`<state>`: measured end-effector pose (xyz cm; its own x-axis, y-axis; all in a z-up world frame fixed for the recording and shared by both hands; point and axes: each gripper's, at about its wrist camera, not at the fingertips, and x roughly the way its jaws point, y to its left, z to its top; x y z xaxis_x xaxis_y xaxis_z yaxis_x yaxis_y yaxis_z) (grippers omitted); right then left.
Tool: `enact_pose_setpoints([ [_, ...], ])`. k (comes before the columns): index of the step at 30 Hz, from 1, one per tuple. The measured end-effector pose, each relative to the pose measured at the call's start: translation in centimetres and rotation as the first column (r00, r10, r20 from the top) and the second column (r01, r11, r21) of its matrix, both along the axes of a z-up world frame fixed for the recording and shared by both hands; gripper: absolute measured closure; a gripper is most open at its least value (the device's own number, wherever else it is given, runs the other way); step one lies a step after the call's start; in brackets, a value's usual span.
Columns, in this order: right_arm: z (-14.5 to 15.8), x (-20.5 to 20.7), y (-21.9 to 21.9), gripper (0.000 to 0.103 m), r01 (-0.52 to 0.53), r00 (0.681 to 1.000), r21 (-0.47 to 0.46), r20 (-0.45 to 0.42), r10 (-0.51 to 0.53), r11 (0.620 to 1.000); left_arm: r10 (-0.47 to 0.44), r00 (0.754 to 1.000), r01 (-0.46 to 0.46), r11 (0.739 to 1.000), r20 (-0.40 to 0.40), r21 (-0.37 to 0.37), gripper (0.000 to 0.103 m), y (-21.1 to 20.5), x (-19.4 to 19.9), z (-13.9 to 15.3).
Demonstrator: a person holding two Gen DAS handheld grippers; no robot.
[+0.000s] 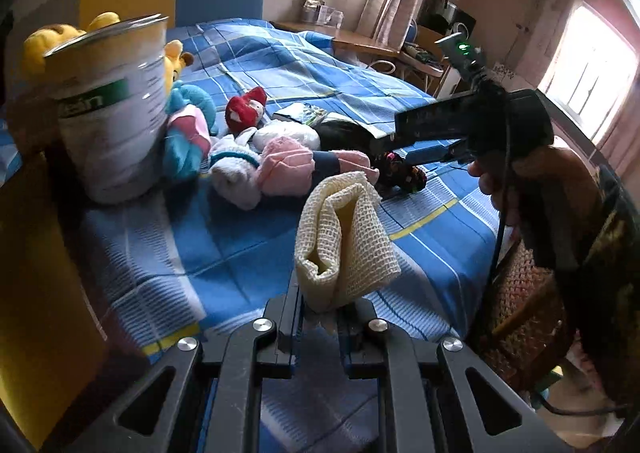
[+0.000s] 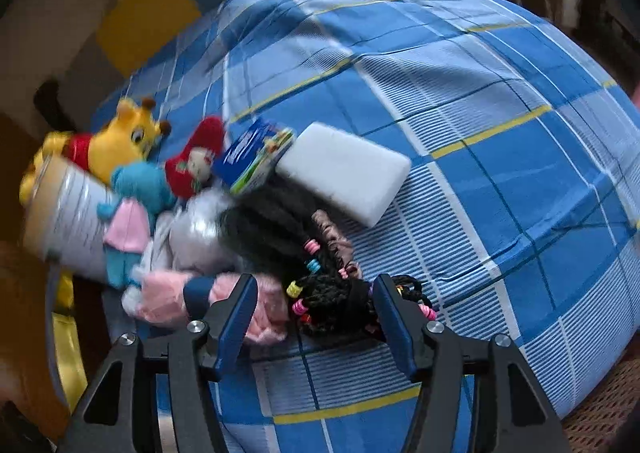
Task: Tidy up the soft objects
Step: 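Carry the pouch to the tray with left tool while right tool grasps hair piece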
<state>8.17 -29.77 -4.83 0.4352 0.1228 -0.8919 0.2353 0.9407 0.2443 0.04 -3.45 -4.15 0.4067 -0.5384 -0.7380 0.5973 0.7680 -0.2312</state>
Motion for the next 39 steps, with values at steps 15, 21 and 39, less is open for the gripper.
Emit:
enact_pose_setpoints([
  [15, -0.4, 0.7, 4.1, 0.070, -0.375, 0.924, -0.399, -0.236, 0.301, 0.837, 0.028, 1.000, -0.027, 0.997, 0.010, -0.068, 0.088, 2.4, -1.5, 0.8],
  [21, -0.7, 0.2, 3.6, 0.070, -0.334, 0.934, -0.325, -0.237, 0.266, 0.885, 0.056, 0.998, -0.055, 0.995, 0.008, -0.086, 0.088, 3.2, -1.5, 1.0],
  [39, -1.3, 0.4, 1.9, 0.069, -0.294, 0.943, -0.265, -0.234, 0.235, 0.918, 0.502, 0.858, -0.512, 0.854, -0.112, -0.089, 0.088, 18.2, 7.0, 3.0],
])
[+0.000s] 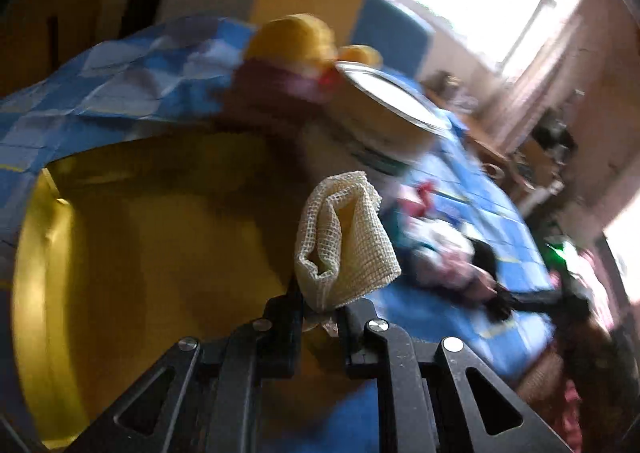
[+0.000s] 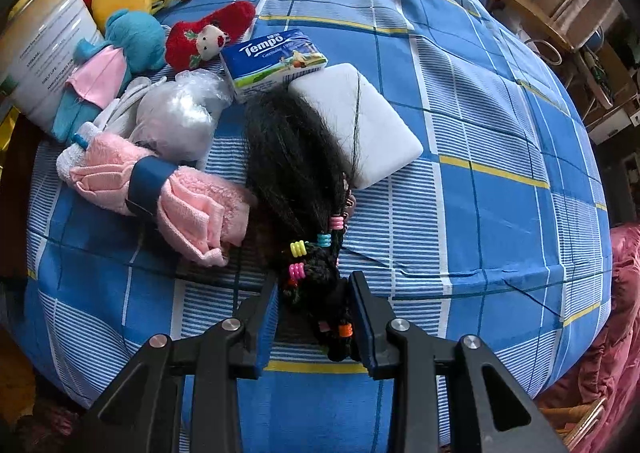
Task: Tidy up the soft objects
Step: 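Carry the pouch to the tray with left tool while right tool grasps hair piece, then carry the black beaded hair piece onto the gold tray and open the right tool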
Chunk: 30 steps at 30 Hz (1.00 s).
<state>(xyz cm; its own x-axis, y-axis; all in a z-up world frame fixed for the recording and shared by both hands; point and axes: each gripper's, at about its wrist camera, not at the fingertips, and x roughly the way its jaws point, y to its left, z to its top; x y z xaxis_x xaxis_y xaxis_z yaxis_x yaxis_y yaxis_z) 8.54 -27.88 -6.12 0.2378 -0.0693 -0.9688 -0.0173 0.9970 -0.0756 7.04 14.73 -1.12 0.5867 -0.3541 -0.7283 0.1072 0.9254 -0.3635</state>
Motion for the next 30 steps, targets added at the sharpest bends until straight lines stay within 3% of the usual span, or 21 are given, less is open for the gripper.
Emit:
enact_pose_setpoints([
  [3, 0.0, 0.0, 0.0, 0.069, 0.000, 1.000, 0.001, 0.000, 0.000, 1.000, 0.051, 0.997, -0.050, 0.998, -0.061, 0.025, 0.088, 1.6, 2.9, -1.3],
  [10, 0.0, -0.1, -0.1, 0.069, 0.009, 1.000, 0.010, 0.003, -0.009, 1.000, 0.101, 0.988, -0.093, 0.993, -0.118, 0.069, 0.083, 2.5, 8.4, -3.7],
  [12, 0.1, -0.1, -0.2, 0.069, 0.017, 1.000, 0.016, 0.007, -0.017, 1.000, 0.112, 0.987, -0.107, 0.993, -0.114, 0.051, 0.066, 3.1, 9.5, -4.0],
  [13, 0.1, -0.1, -0.4, 0.069, 0.020, 1.000, 0.018, 0.010, -0.021, 1.000, 0.123, 0.986, -0.118, 0.992, -0.112, 0.048, 0.049, 3.3, 9.5, -4.2],
  [14, 0.1, -0.2, -0.4, 0.070, 0.023, 1.000, 0.021, 0.013, -0.023, 1.000, 0.136, 0.985, -0.132, 0.990, -0.102, 0.047, 0.038, 3.5, 9.4, -4.0],
  [16, 0.3, -0.3, -0.5, 0.070, 0.024, 0.999, 0.034, 0.022, -0.024, 0.999, 0.158, 0.985, -0.155, 0.987, -0.070, 0.045, 0.035, 3.7, 9.0, -3.5],
  [19, 0.9, -0.8, -0.6, 0.073, 0.024, 0.998, 0.116, 0.060, -0.031, 0.993, 0.181, 0.983, -0.178, 0.981, -0.040, 0.079, 0.028, 3.8, 7.6, -2.9],
  [23, 1.1, -1.7, -0.7, 0.074, 0.041, 0.995, 0.253, 0.076, -0.063, 0.967, 0.180, 0.983, -0.178, 0.981, -0.021, 0.081, 0.027, 3.8, 4.7, -2.3],
  [27, 1.7, -3.1, -0.9, 0.075, 0.062, 0.988, 0.437, 0.101, -0.118, 0.897, 0.157, 0.987, -0.157, 0.987, -0.017, 0.033, 0.027, 3.3, 2.0, -1.9],
  [30, 2.6, -3.9, -0.8, 0.075, 0.061, 0.979, 0.531, 0.132, -0.154, 0.845, 0.127, 0.992, -0.127, 0.991, 0.001, 0.040, 0.027, 2.1, 0.4, -1.5],
])
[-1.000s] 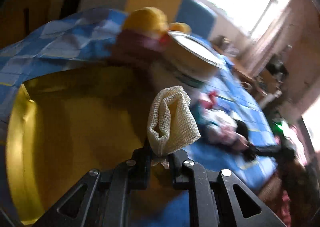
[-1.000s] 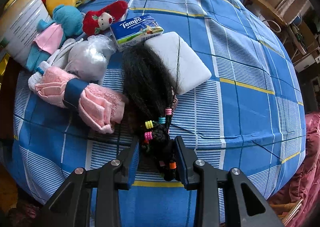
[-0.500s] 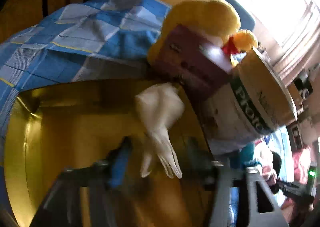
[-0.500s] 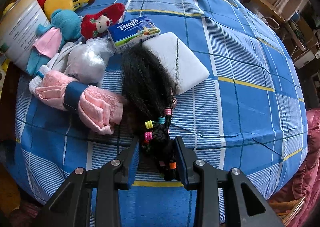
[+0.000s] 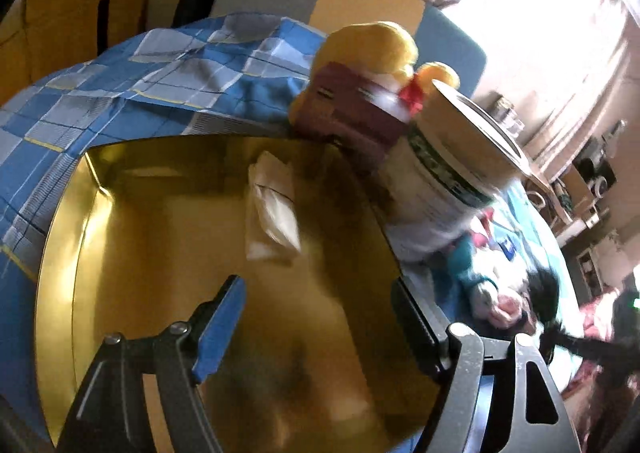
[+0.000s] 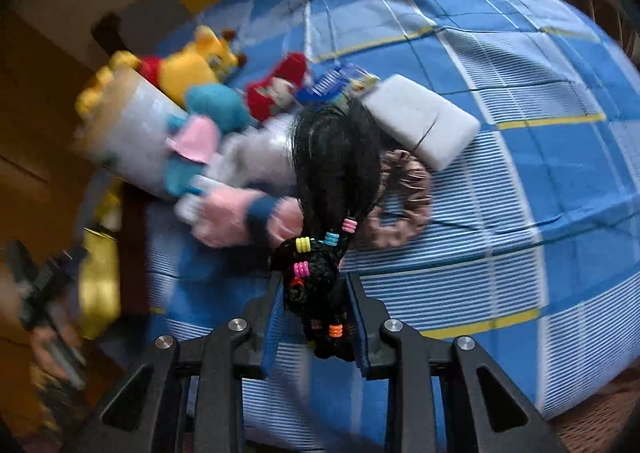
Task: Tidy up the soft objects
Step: 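Carry the black beaded hair piece onto the gold tray and open the right tool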
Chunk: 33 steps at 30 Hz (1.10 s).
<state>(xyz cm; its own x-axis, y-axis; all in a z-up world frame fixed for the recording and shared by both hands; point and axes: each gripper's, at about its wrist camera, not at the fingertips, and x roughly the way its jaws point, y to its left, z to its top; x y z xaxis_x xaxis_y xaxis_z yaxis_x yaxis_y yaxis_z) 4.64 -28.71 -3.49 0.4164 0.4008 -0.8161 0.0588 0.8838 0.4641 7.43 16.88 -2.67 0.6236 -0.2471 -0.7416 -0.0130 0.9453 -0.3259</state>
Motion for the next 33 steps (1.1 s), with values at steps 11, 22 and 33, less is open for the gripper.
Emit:
enact_pose_setpoints([
  [11, 2.8, 3.1, -1.3, 0.075, 0.155, 0.985, 0.064, 0.065, -0.159, 0.986, -0.129, 0.991, 0.128, 0.990, 0.020, 0.054, 0.027, -3.8, -5.3, 0.2],
  [22, 10.7, 16.4, 5.5, 0.075, 0.136, 0.975, -0.063, 0.187, -0.122, 0.989, -0.090, 0.995, 0.084, 0.992, 0.052, 0.098, 0.027, -1.5, -8.0, 0.5],
  [33, 18.2, 18.4, 28.7, 0.075, -0.336, 0.866, -0.086, 0.364, 0.344, 0.938, 0.010, 0.998, -0.016, 0.995, 0.058, 0.099, 0.027, 2.0, -9.3, 0.7],
])
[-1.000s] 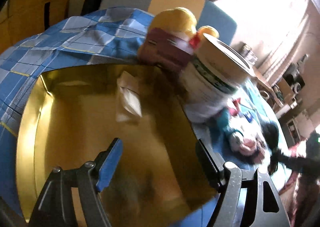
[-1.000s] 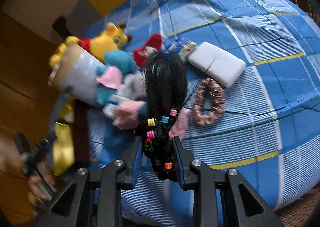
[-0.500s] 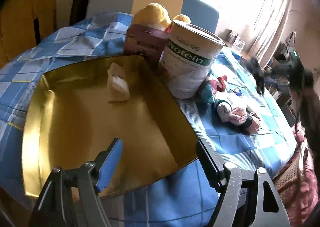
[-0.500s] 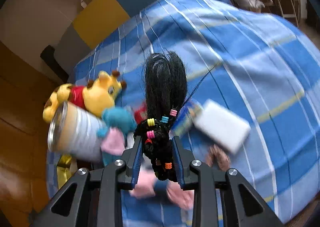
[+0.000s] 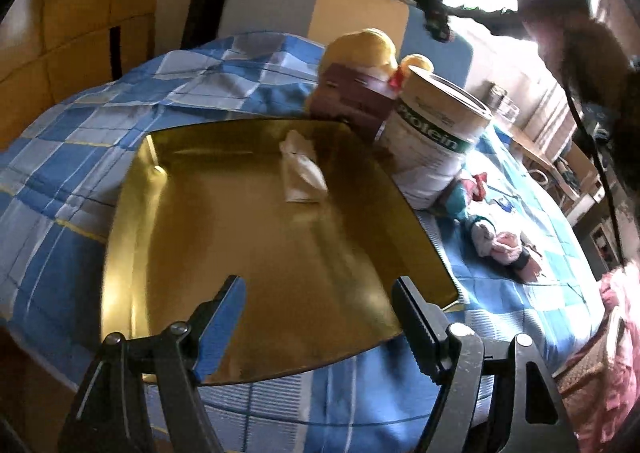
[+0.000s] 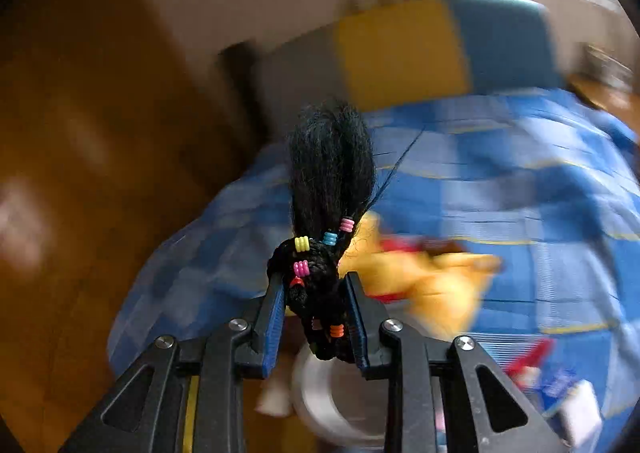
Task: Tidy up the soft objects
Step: 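Carry the black beaded hair piece onto the gold tray and open the right tool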
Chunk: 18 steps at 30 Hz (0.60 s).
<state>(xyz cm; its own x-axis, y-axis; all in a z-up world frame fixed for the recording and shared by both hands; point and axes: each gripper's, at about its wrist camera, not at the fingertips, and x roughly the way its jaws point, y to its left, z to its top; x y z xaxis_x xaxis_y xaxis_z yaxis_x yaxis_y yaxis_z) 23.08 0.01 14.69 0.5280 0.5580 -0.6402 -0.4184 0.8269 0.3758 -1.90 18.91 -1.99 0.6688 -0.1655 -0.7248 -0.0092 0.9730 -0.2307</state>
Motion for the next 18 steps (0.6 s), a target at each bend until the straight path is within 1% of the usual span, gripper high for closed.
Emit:
enact_pose_setpoints([
  [1, -0.5, -0.9, 1.6, 0.075, -0.046, 0.999, -0.007, -0.010, 0.046, 0.999, 0.014, 1.000, -0.014, 1.000, 0.000, -0.002, 0.027, 0.4, -0.1, 0.0],
  [2, -1.7, -2.3, 3.6, 0.075, -0.096, 0.995, -0.033, -0.033, 0.095, 0.995, 0.026, 1.000, -0.026, 1.000, 0.000, -0.002, 0.027, 0.7, -0.2, 0.0],
  [5, -5.8, -4.9, 6.8, 0.075, -0.150, 0.983, -0.108, -0.122, 0.136, 0.983, 0.073, 0.997, -0.073, 0.997, -0.012, -0.007, 0.027, 1.9, -0.4, -0.2],
  [6, -7.9, -6.2, 7.6, 0.075, -0.159, 0.979, -0.150, -0.153, 0.136, 0.976, 0.083, 0.996, -0.084, 0.996, -0.016, -0.009, 0.027, 2.2, -0.5, -0.3],
  [7, -9.2, -6.9, 8.2, 0.075, -0.165, 0.978, -0.187, -0.160, 0.136, 0.968, 0.094, 0.995, -0.095, 0.995, -0.020, -0.012, 0.027, 2.5, -0.5, -0.5],
  [8, -11.2, -8.0, 8.8, 0.075, -0.171, 0.976, -0.236, -0.174, 0.132, 0.957, 0.105, 0.994, -0.105, 0.994, -0.024, -0.012, 0.027, 2.8, -0.6, -0.5],
  [11, -15.0, -9.5, 9.5, 0.075, -0.180, 0.966, -0.292, -0.231, 0.114, 0.939, 0.126, 0.992, -0.126, 0.992, -0.022, -0.007, 0.027, 3.2, -0.8, -0.6],
  [12, -16.3, -9.6, 9.7, 0.075, -0.178, 0.966, -0.319, -0.238, 0.103, 0.931, 0.133, 0.991, -0.133, 0.991, -0.021, -0.004, 0.027, 3.4, -0.9, -0.6],
  [14, -18.0, -9.9, 9.8, 0.075, -0.161, 0.968, -0.369, -0.241, 0.074, 0.915, 0.151, 0.988, -0.151, 0.989, -0.023, 0.005, 0.027, 3.6, -1.0, -0.6],
  [17, -19.3, -10.4, 9.5, 0.073, -0.155, 0.965, -0.385, -0.258, 0.056, 0.910, 0.166, 0.986, -0.166, 0.986, -0.025, 0.018, 0.027, 3.7, -1.1, -0.5],
  [18, -19.5, -10.3, 9.1, 0.071, -0.148, 0.966, -0.395, -0.252, 0.048, 0.907, 0.170, 0.985, -0.169, 0.985, -0.025, 0.025, 0.027, 3.7, -1.2, -0.5],
])
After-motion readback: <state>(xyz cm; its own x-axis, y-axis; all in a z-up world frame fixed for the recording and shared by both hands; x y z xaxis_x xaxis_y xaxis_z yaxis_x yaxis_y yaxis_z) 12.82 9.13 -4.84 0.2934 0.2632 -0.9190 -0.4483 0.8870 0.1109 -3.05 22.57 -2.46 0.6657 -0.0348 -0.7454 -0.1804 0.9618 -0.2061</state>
